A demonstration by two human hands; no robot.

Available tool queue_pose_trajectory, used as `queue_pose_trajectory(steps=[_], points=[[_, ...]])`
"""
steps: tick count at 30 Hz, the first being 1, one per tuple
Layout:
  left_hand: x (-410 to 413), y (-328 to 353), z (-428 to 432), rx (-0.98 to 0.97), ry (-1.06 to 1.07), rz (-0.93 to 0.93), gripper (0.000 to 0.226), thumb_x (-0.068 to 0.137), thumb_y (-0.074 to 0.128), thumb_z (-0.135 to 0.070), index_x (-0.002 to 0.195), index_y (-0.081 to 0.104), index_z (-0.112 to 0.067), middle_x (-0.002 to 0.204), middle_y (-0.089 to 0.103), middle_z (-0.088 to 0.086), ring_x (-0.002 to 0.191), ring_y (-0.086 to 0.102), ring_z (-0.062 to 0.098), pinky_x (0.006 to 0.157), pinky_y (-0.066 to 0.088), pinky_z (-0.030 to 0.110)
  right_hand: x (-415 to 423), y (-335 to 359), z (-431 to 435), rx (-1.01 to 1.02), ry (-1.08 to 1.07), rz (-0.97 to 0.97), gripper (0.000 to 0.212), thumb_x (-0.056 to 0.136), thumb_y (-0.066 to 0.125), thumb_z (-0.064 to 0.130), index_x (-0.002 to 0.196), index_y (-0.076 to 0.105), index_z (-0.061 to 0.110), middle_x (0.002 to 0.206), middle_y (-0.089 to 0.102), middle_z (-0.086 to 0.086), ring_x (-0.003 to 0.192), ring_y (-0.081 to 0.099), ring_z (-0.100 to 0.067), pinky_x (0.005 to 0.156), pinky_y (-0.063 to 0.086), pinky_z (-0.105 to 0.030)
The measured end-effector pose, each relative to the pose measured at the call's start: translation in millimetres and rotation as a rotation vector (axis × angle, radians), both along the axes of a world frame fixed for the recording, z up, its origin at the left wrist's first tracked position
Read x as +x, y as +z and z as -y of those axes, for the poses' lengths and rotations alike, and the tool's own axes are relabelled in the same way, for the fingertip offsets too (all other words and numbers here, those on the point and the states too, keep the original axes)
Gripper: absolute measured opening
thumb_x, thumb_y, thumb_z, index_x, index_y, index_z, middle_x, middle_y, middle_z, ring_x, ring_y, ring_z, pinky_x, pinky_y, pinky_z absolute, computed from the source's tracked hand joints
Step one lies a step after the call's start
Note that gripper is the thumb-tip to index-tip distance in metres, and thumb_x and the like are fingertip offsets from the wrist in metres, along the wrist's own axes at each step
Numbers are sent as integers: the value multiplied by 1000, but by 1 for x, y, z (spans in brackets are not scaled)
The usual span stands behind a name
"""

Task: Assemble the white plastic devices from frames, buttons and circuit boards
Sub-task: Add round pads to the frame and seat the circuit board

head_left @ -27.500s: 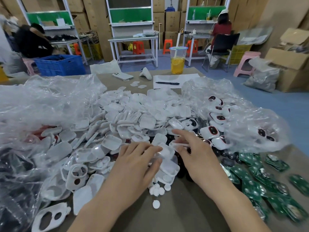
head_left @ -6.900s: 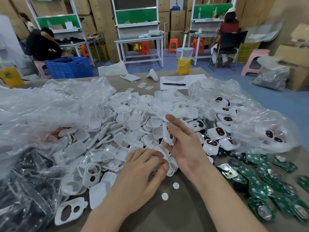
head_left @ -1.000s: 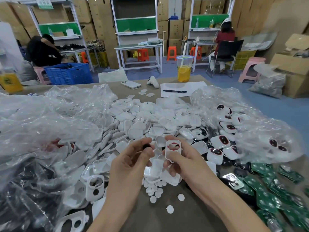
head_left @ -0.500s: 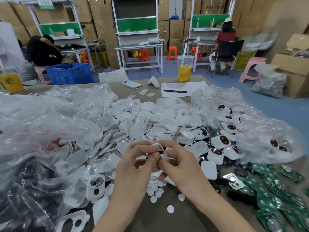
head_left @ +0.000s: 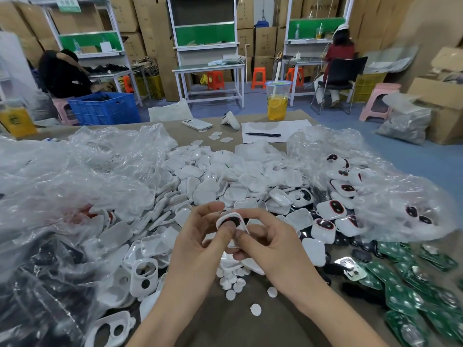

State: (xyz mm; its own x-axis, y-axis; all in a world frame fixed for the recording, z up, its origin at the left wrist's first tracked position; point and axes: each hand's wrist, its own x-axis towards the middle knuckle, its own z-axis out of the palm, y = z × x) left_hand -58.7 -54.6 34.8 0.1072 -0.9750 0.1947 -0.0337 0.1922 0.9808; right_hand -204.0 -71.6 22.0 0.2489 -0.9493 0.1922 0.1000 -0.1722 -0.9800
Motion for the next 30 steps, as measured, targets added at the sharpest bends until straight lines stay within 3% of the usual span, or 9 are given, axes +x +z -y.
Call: queue_pose_trajectory(steps=[3, 8, 13, 16, 18, 21, 24, 28, 30], points=[[1, 0, -1, 10, -3, 21, 27, 94, 68, -20, 97, 65, -47, 102, 75, -12, 87, 71, 8, 78, 48, 23, -1, -1, 0, -22, 5, -12, 21, 98, 64, 19, 110, 69, 35, 87, 76, -11, 85, 76, -20, 79, 60, -28], [-2, -7, -1, -80, 166, 134, 8, 89, 74, -27, 91, 70, -34, 90, 73, -7, 76, 67, 14, 71, 52, 33, -3, -2, 1, -69, 11, -53, 16, 99, 61, 23, 113, 66, 31, 93, 77, -2, 90, 74, -16, 83, 61, -35], [-2, -4, -2, -182, 178, 254, 21, 89, 73, -25, 89, 76, -46, 87, 71, -11, 80, 64, 8, 67, 44, 9, -4, -5, 3, -33, -13, -22, 8, 97, 66, 23, 103, 67, 28, 82, 75, -4, 77, 75, -18, 72, 59, -26], [5, -5, -7, -214, 128, 408, 19, 95, 64, -31, 100, 73, -48, 95, 69, -18, 89, 64, 3, 70, 42, 6, -7, -4, 4, 8, -38, 0, 9, 96, 67, 20, 96, 66, 29, 82, 75, -8, 75, 76, -22, 68, 58, -24], [14, -9, -14, -206, 127, 533, 14, 95, 56, -48, 105, 66, -50, 95, 67, -25, 88, 62, -3, 71, 42, 6, -10, -2, 6, 39, -93, 37, 15, 96, 66, 15, 92, 64, 28, 83, 75, -10, 74, 76, -25, 64, 57, -23], [27, -19, -31, -236, 19, 853, 19, 92, 49, -61, 101, 59, -48, 92, 62, -28, 85, 57, -6, 74, 42, 7, -17, 2, 10, 91, -164, 117, 10, 96, 65, 10, 99, 58, 17, 81, 75, -10, 73, 76, -28, 61, 57, -25], [32, -28, -40, -342, -81, 1139, 29, 86, 51, -59, 94, 71, -39, 85, 61, -24, 82, 58, -2, 77, 41, 16, -21, 4, 13, 106, -235, 146, 12, 95, 66, 11, 101, 59, 18, 80, 76, -8, 71, 74, -21, 60, 56, -23], [31, -28, -38, -398, -92, 1192, 34, 87, 50, -53, 84, 75, -31, 83, 65, -17, 76, 63, 7, 75, 42, 20, -25, 4, 15, 112, -292, 99, 16, 94, 69, 19, 90, 62, 33, 73, 74, -1, 59, 65, -14, 57, 53, -18], [30, -28, -37, -439, -69, 1209, 32, 89, 49, -48, 79, 73, -29, 80, 65, -15, 72, 64, 9, 74, 42, 21, -28, 4, 17, 153, -297, 142, 12, 92, 70, 18, 94, 61, 26, 75, 75, -1, 61, 68, -15, 63, 59, -25]])
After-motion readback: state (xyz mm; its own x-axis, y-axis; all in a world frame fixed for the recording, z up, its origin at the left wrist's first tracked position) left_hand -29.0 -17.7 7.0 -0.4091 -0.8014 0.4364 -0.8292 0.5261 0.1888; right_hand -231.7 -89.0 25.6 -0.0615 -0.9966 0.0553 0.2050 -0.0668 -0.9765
